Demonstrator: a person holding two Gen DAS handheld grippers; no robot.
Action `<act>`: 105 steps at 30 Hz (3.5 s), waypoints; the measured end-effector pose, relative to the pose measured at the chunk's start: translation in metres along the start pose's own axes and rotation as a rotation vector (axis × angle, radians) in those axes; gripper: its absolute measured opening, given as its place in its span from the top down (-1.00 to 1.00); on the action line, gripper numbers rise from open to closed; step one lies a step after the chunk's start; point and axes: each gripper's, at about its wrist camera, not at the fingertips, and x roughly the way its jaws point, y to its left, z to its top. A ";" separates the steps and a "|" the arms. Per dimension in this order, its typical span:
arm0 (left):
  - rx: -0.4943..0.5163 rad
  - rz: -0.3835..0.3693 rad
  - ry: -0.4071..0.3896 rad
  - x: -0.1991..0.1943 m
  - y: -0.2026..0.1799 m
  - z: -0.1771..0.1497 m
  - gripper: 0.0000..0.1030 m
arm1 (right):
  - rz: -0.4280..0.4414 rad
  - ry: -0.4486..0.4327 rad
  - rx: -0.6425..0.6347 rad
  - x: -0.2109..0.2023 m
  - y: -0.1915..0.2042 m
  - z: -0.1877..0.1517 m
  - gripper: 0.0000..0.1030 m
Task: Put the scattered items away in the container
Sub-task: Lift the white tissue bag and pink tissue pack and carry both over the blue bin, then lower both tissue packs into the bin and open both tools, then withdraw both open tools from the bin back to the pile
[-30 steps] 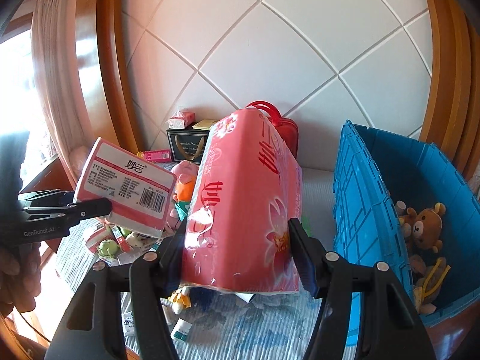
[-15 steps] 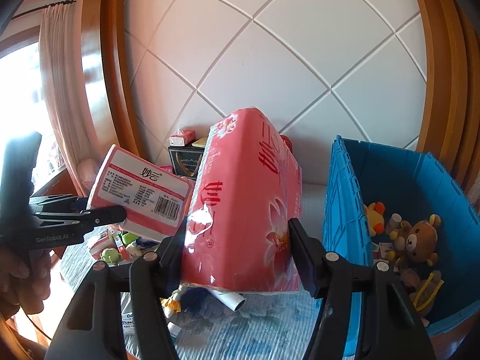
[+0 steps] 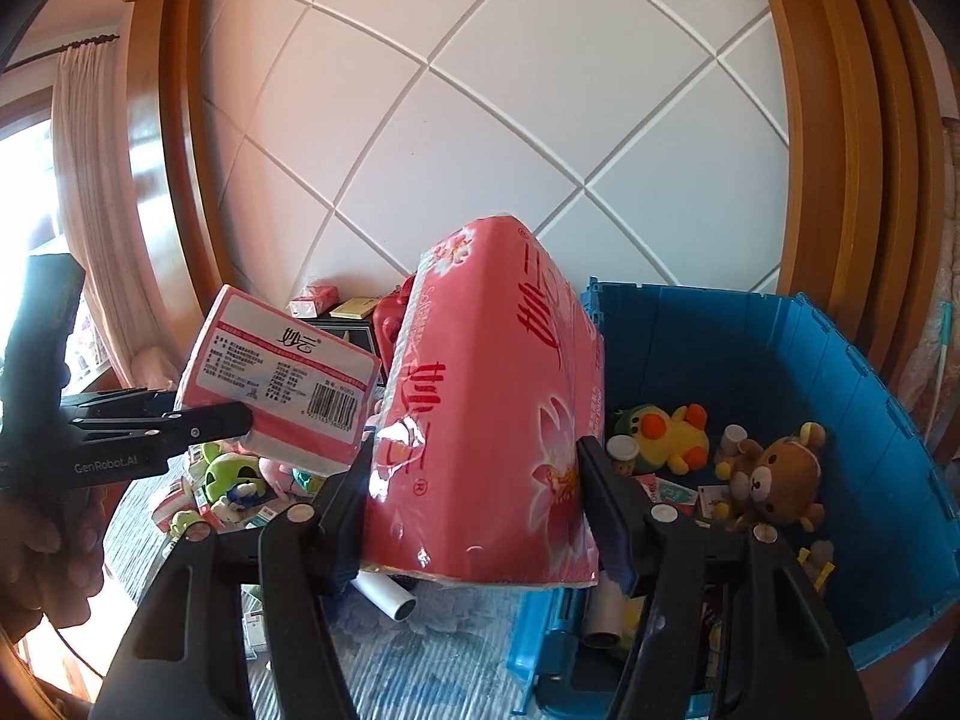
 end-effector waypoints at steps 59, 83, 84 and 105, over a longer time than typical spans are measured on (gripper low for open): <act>0.264 -0.226 0.057 0.137 -0.239 0.093 0.09 | -0.267 0.034 0.258 -0.014 -0.213 -0.030 -0.18; 0.117 -0.152 0.052 0.146 -0.200 0.107 -0.99 | -0.324 0.017 0.221 -0.011 -0.212 -0.023 -1.00; 0.108 -0.147 0.056 0.145 -0.196 0.105 -0.99 | -0.323 0.019 0.221 -0.011 -0.211 -0.023 -1.00; -0.005 -0.039 0.068 0.085 -0.098 0.035 -0.99 | -0.202 0.023 0.110 -0.005 -0.119 -0.013 -1.00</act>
